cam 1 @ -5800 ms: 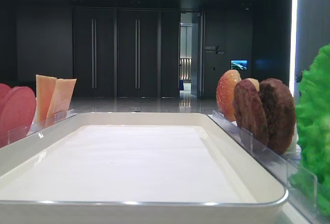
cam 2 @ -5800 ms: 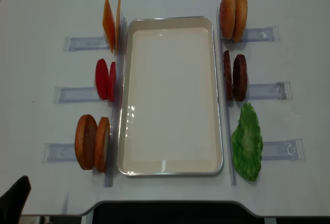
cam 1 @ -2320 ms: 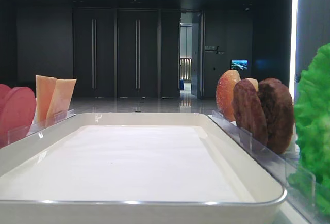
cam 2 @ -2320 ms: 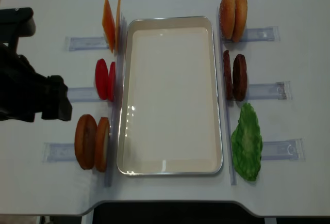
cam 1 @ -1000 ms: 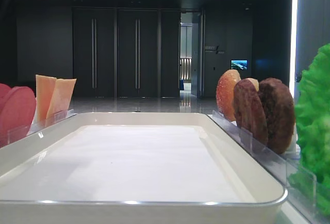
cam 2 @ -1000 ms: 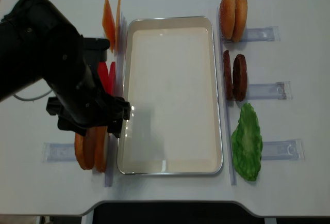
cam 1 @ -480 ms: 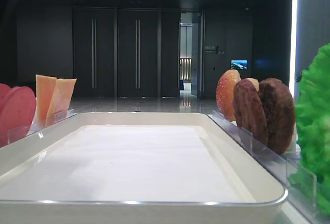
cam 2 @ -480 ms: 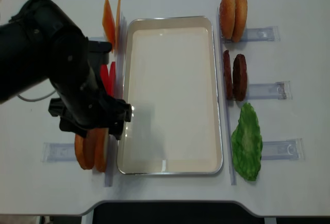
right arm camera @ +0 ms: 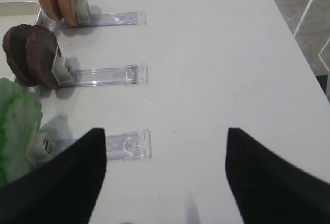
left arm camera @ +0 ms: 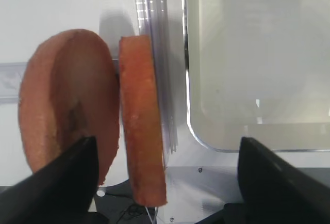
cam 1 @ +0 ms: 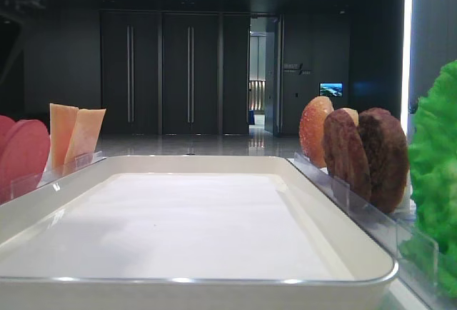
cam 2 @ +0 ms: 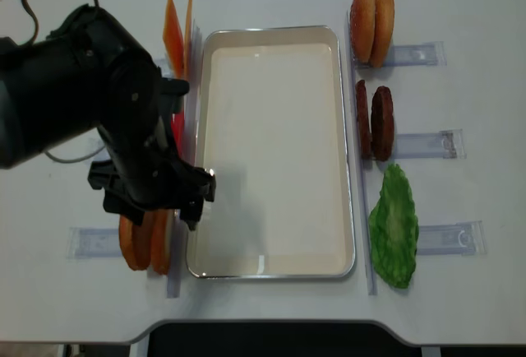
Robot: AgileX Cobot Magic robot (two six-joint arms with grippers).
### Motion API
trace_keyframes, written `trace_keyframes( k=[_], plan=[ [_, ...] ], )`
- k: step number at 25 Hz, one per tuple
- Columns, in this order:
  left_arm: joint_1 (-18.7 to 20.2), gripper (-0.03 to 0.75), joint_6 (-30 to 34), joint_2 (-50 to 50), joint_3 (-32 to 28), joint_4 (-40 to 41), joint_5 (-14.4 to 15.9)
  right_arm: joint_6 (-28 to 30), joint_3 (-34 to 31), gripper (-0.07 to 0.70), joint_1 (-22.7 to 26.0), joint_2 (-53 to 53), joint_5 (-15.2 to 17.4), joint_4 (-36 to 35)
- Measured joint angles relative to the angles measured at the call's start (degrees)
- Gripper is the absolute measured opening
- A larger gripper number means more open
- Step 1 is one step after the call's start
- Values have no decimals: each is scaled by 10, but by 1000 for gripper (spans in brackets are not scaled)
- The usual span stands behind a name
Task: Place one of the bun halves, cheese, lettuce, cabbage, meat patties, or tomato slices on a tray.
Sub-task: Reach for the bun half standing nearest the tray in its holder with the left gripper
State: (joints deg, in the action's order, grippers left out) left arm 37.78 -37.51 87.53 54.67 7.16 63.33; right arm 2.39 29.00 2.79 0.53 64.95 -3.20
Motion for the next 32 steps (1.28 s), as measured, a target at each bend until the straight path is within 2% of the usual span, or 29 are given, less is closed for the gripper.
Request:
trace_keyframes(
  k=[9,12,17,21,23,26,32],
  plan=[
    [0,627,7,20,0,0,1,0,0,468,0,0,0,0],
    [0,565,7,20,0,0,2,0,0,468,0,0,0,0],
    [0,361,7,20,0,2,9,0,0,468,0,0,0,0],
    [0,207,8,20,0,12,30,0,0,468,0,0,0,0],
    [0,158,8,20,0,17,39,0,0,468,0,0,0,0],
    [0,135,8,20,0,21,50,0,0,468,0,0,0,0],
    [0,130,19,20,0,27,50,0,0,468,0,0,0,0]
  ],
)
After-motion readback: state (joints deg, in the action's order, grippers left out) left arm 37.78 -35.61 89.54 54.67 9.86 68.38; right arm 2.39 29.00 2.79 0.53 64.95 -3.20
